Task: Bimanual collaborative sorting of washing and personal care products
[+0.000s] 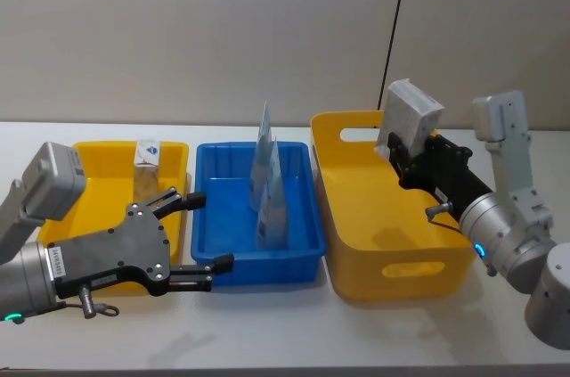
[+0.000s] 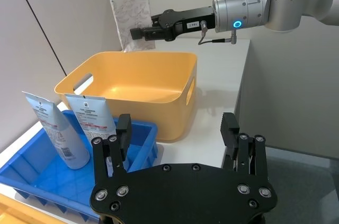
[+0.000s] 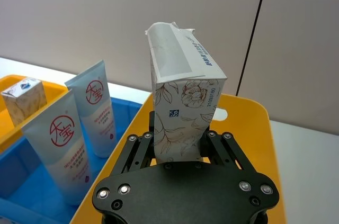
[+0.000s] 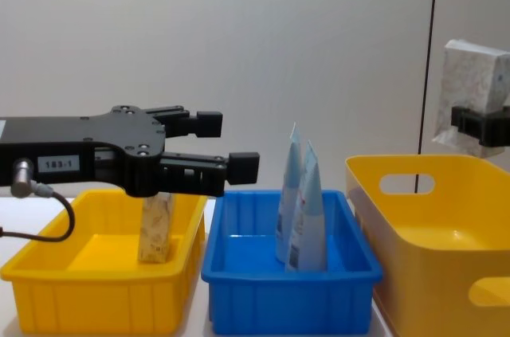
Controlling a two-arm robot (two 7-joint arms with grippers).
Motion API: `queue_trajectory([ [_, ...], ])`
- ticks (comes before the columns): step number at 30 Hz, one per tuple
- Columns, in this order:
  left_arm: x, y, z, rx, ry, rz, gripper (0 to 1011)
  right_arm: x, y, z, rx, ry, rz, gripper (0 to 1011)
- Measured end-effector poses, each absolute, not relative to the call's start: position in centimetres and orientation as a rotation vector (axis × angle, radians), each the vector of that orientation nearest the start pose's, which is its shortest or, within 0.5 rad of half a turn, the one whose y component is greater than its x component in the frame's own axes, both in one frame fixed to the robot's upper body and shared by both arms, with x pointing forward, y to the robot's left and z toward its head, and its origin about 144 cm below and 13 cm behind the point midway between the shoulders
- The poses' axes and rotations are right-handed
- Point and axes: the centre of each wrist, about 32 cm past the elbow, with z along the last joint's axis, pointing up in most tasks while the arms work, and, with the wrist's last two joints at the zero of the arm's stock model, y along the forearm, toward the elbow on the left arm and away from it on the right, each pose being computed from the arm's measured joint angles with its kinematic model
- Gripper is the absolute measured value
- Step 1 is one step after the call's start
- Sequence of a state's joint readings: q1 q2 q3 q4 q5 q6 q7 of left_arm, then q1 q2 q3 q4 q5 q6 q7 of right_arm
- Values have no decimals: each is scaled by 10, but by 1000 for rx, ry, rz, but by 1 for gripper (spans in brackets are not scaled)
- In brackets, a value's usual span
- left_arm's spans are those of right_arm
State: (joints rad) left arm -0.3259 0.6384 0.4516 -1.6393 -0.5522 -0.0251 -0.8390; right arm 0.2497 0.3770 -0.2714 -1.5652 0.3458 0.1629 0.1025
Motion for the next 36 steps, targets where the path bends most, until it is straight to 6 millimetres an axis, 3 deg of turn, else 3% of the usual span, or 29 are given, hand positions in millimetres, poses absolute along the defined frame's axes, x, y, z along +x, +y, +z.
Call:
queue_trajectory([
  [36, 510, 277, 1244, 68, -185, 333, 1002, 526, -238, 1197, -233, 18, -1272, 353],
])
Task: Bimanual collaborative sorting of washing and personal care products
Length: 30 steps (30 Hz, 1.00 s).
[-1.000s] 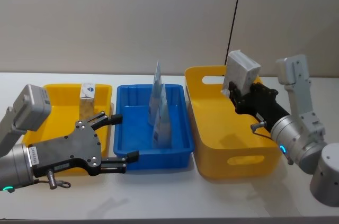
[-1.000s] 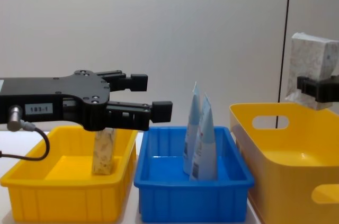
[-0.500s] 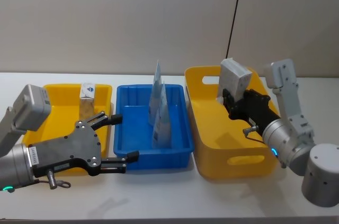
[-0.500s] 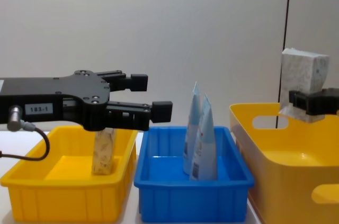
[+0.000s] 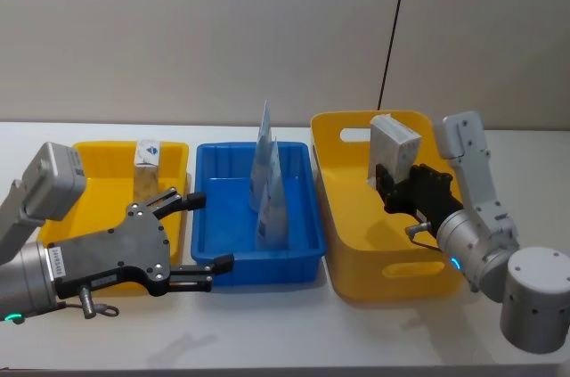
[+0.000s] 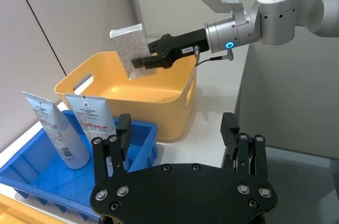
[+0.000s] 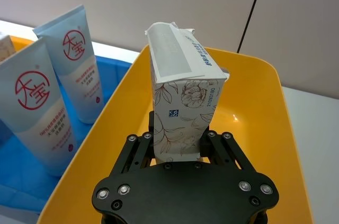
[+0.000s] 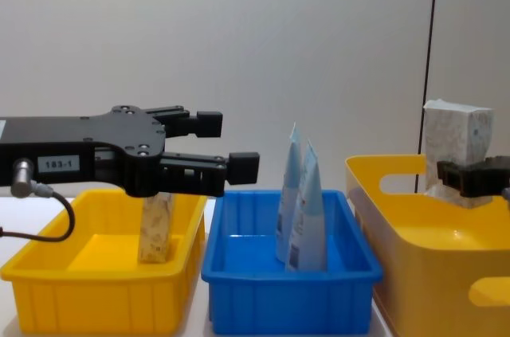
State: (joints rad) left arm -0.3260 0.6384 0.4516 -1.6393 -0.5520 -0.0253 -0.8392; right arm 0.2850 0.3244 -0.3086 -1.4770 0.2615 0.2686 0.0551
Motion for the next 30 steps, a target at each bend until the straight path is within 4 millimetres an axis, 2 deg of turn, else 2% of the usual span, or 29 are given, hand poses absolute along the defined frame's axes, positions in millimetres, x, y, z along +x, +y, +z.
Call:
queue_trajectory([
  [12, 510, 277, 1244, 68, -185, 333, 1001, 527, -238, 1193, -259, 24, -1286, 359],
  [14, 510, 278, 1244, 68, -185, 333, 1001, 527, -238, 1192, -261, 25, -1287, 452],
  [16, 510, 277, 1244, 68, -185, 333, 1001, 527, -238, 1192, -264, 25, -1288, 496],
  [17, 510, 277, 1244, 68, -185, 333, 1001, 527, -238, 1192, -264, 25, -1288, 561],
  [22, 510, 278, 1244, 68, -185, 333, 1002, 527, -238, 1191, -268, 25, -1290, 706],
  [23, 510, 277, 1244, 68, -185, 333, 1002, 527, -238, 1191, -269, 25, -1291, 768],
  [26, 510, 277, 1244, 68, -185, 333, 1001, 527, -238, 1191, -270, 25, -1291, 824],
  [27, 510, 277, 1244, 68, -185, 333, 1001, 527, -238, 1191, -270, 25, -1292, 880],
  [29, 510, 277, 1244, 68, -185, 333, 1002, 528, -238, 1191, -271, 26, -1292, 908],
  [30, 510, 277, 1244, 68, -185, 333, 1002, 528, -238, 1191, -271, 26, -1292, 961],
])
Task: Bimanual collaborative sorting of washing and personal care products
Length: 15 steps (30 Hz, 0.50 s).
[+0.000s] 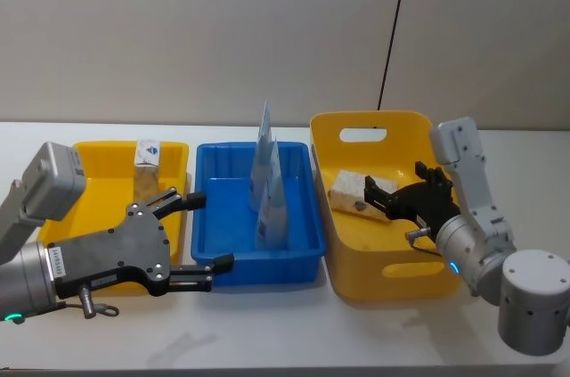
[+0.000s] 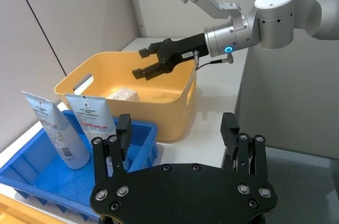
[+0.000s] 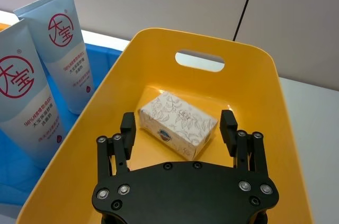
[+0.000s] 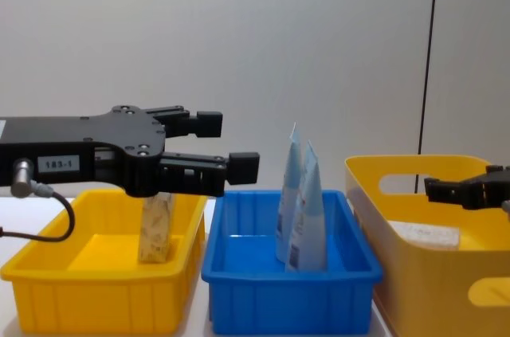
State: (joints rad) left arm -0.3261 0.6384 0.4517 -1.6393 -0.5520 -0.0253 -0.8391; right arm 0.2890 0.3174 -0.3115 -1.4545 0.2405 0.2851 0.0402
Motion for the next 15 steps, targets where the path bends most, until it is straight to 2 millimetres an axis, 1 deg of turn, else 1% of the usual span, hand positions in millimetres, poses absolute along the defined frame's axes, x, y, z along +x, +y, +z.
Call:
queue_trajectory([
  [3, 510, 277, 1244, 68, -185, 333, 1001, 528, -238, 1191, -272, 26, -1292, 1003],
  [15, 510, 277, 1244, 68, -185, 333, 1002, 526, -237, 1191, -270, 26, -1286, 1003],
])
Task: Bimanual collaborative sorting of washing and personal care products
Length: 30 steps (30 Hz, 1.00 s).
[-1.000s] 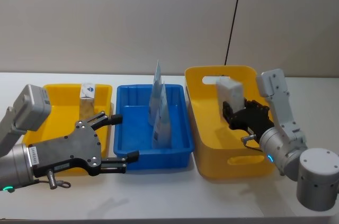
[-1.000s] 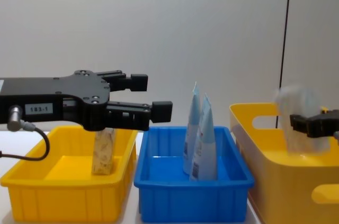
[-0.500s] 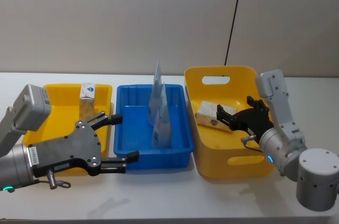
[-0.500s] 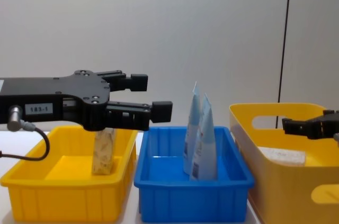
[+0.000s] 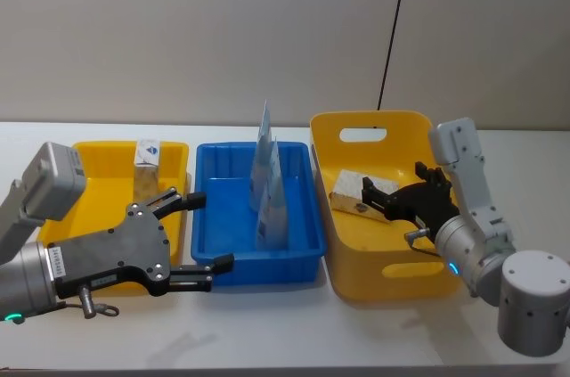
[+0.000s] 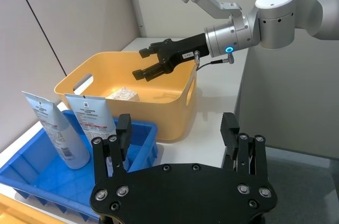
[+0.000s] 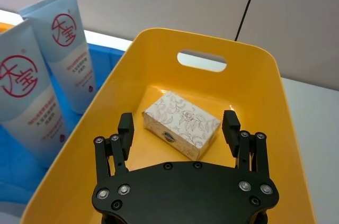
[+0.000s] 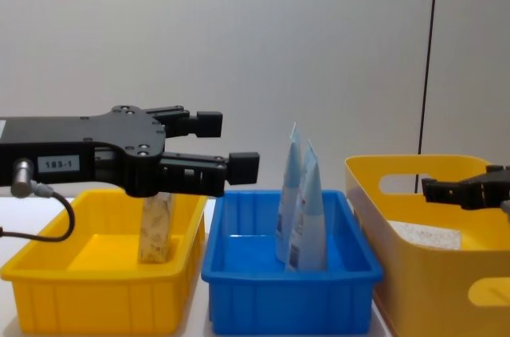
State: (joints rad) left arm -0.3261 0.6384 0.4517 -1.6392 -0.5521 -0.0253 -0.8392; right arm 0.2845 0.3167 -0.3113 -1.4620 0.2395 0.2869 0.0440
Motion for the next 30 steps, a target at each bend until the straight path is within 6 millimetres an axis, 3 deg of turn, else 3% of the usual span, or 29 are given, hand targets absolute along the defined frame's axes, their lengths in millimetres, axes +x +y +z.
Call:
queue_trajectory([
  [30, 510, 278, 1244, 68, -185, 333, 1001, 494, -212, 1216, -213, 24, -1051, 1003],
])
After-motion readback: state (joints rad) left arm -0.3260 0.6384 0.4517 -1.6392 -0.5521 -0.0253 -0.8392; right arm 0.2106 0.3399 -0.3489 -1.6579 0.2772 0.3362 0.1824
